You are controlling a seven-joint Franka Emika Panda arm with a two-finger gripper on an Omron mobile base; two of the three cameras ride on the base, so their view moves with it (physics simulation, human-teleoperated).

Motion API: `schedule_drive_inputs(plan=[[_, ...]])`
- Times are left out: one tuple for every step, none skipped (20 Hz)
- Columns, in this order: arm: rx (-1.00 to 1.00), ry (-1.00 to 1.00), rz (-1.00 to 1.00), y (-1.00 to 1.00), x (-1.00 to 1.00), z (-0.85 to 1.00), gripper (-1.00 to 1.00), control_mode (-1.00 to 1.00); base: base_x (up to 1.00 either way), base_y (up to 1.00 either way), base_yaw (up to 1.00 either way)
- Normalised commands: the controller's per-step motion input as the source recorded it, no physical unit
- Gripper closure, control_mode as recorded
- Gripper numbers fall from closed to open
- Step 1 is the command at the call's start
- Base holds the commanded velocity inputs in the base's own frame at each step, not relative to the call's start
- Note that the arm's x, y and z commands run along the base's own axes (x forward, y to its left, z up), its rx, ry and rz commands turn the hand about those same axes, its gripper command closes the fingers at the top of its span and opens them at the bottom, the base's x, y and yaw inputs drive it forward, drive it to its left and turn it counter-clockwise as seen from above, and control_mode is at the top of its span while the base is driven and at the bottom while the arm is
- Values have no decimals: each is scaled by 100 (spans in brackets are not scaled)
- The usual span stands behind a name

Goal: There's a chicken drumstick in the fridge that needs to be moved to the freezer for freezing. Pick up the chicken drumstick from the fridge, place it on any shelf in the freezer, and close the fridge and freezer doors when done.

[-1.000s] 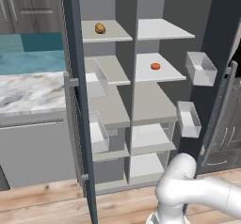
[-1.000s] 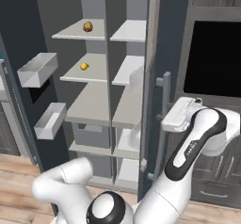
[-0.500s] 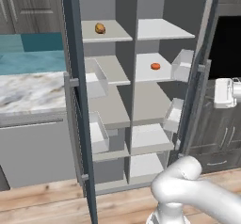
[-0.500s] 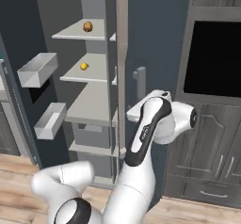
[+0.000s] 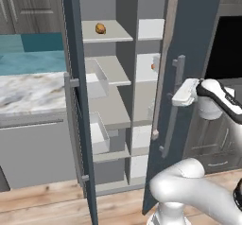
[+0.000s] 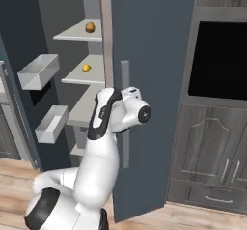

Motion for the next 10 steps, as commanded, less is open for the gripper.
schedule_drive_inputs(plan=[[0,0,-14,96,84,0,-100,-100,0,0,0],[0,0,-13,81,86,0,-100,-100,0,0,0],[0,0,-12,69,87,0,-100,-100,0,0,0],[0,0,-10,56,94,0,-100,-100,0,0,0],[0,0,-7,36,98,0,-100,-100,0,0,0],[1,0,-5,25,100,0,-100,-100,0,0,0],[1,0,-3,13,100,0,-100,-100,0,0,0],[3,0,0,0,100,0,-100,-100,0,0,0],[7,0,0,0,100,0,-100,-100,0,0,0],[10,0,0,-8,100,0,-100,-100,0,0,0]])
